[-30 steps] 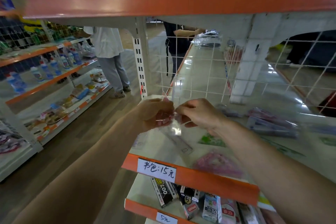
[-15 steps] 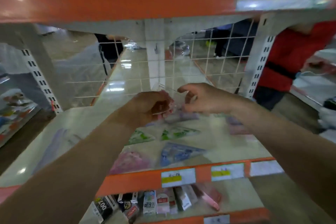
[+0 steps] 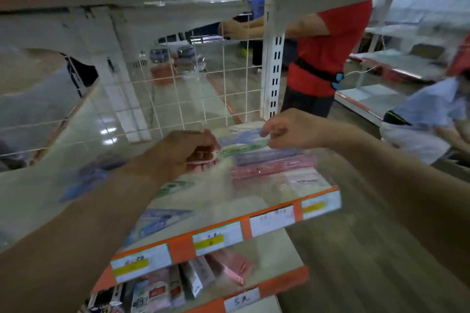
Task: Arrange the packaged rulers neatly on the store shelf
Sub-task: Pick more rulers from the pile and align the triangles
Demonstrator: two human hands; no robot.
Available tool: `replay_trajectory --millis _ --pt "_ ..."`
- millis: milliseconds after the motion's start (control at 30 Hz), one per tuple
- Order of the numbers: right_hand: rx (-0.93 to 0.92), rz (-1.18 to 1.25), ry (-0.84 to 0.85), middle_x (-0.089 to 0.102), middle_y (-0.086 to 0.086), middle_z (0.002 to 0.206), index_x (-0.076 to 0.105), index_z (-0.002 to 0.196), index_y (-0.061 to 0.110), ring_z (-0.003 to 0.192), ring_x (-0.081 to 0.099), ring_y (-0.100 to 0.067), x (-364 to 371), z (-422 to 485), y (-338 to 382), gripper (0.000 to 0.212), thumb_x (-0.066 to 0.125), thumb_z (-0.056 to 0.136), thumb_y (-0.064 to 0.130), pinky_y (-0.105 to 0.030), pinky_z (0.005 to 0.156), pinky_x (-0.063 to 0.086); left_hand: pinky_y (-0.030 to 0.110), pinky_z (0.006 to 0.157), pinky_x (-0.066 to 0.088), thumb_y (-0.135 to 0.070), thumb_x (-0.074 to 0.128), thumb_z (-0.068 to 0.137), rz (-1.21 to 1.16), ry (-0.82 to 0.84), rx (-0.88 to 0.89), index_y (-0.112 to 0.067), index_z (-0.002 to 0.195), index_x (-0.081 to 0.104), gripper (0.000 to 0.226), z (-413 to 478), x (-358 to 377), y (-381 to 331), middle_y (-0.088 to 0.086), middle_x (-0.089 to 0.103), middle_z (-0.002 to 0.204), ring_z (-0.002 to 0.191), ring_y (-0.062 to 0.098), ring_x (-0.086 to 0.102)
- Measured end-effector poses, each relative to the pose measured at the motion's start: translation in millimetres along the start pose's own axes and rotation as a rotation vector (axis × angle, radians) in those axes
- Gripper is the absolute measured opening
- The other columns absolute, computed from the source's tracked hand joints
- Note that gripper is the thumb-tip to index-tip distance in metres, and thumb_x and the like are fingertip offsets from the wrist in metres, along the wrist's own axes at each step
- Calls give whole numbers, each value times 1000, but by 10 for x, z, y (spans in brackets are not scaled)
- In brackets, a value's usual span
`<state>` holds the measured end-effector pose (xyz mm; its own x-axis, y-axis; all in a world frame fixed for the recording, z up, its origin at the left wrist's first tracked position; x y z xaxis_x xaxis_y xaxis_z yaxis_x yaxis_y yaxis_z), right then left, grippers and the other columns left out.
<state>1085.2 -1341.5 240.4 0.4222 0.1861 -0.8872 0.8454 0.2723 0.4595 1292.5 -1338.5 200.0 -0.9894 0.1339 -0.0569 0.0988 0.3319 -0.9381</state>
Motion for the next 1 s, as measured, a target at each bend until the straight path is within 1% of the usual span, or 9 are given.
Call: replay_trajectory --millis 133,233,300,433,533,667,733,867,1000 --pt "7 48 43 61 12 72 65 110 19 60 59 0 -11 -30 -227 23 63 88 12 -5 55 40 19 40 47 -5 59 89 -27 -25 -20 -8 81 64 10 39 108 15 3 66 56 46 10 61" --pt "34 171 44 68 1 69 65 92 20 62 63 -15 -28 -42 -376 13 61 88 9 -33 61 51 19 40 44 -7 58 90 37 -32 -48 -9 85 63 7 53 161 38 4 62 60 45 12 57" --pt "68 231 62 72 -6 80 61 94 16 67 68 -18 -1 -34 -464 9 57 91 9 -39 67 55 18 41 42 -8 57 90 66 -32 -56 -9 84 62 9 63 183 52 5 60 60 44 12 55" --pt "58 82 79 70 -6 98 59 114 12 74 65 -14 78 63 -532 21 52 94 10 -32 71 51 23 50 41 -9 56 91 90 -52 -66 -11 81 62 12 95 178 69 6 60 64 48 15 54" --pt "3 -130 58 54 -2 130 57 129 18 107 53 -15 123 156 -492 36 47 95 10 -16 79 33 26 54 41 -9 54 92 80 -72 -77 -12 80 61 15 111 173 67 8 59 69 55 17 53" --pt "27 -196 85 55 -2 117 54 131 26 100 53 -17 286 271 -537 45 49 89 9 -21 80 42 18 38 43 -10 55 92 52 -87 -83 -10 79 62 15 125 174 62 6 56 66 52 15 54" --pt "39 -228 76 55 -2 115 57 128 27 101 55 -20 348 333 -602 45 50 87 10 -28 88 46 20 43 47 -8 57 91 41 -122 -84 -11 78 62 14 136 154 61 4 53 69 60 15 55" --pt "44 -225 124 50 6 102 56 127 25 96 53 -15 395 342 -663 41 59 87 18 -26 87 44 28 59 52 -7 59 88 45 -93 -88 -10 82 65 9 164 193 56 3 54 68 62 14 55" --pt "38 -258 157 55 3 122 55 130 23 106 54 -15 336 267 -624 40 59 90 26 -23 89 41 29 63 45 -8 60 87 50 -105 -64 -11 85 66 7 193 209 49 3 61 71 63 14 53"
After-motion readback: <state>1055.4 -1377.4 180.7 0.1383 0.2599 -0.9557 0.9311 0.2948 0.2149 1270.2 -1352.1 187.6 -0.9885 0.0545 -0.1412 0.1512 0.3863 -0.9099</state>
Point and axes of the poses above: each hand's wrist, its own z-axis towards the middle knuckle, its own x-axis out of the palm, y = z × x, the point moved 7 cm from there along z, towards the middle knuckle
